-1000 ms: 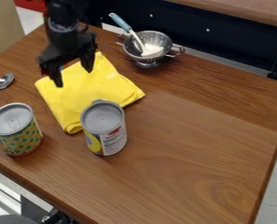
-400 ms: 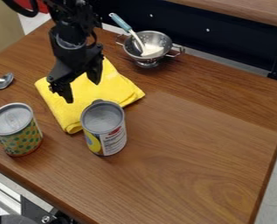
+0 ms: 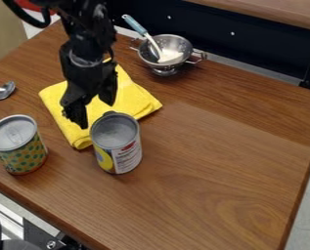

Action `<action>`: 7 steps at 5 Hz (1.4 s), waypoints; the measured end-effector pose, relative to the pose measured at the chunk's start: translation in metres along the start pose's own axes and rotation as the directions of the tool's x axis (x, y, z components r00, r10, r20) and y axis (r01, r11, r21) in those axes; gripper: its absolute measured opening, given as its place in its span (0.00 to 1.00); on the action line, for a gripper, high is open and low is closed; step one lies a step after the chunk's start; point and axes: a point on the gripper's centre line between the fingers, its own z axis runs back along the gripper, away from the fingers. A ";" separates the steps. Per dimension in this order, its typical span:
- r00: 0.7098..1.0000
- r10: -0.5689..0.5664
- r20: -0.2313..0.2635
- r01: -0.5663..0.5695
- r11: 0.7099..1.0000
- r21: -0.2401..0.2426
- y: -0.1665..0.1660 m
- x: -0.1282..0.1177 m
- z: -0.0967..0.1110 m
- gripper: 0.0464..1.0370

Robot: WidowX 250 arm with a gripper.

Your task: Move the can to the bottom right of the table

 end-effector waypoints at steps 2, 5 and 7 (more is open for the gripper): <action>0.987 -0.163 -0.010 0.163 0.986 -0.038 0.017 -0.025 -0.004 0.96; 0.981 -0.189 -0.040 0.187 0.981 -0.049 0.023 -0.064 0.008 0.96; 0.988 -0.146 -0.044 0.145 0.989 -0.029 0.028 -0.091 0.014 0.96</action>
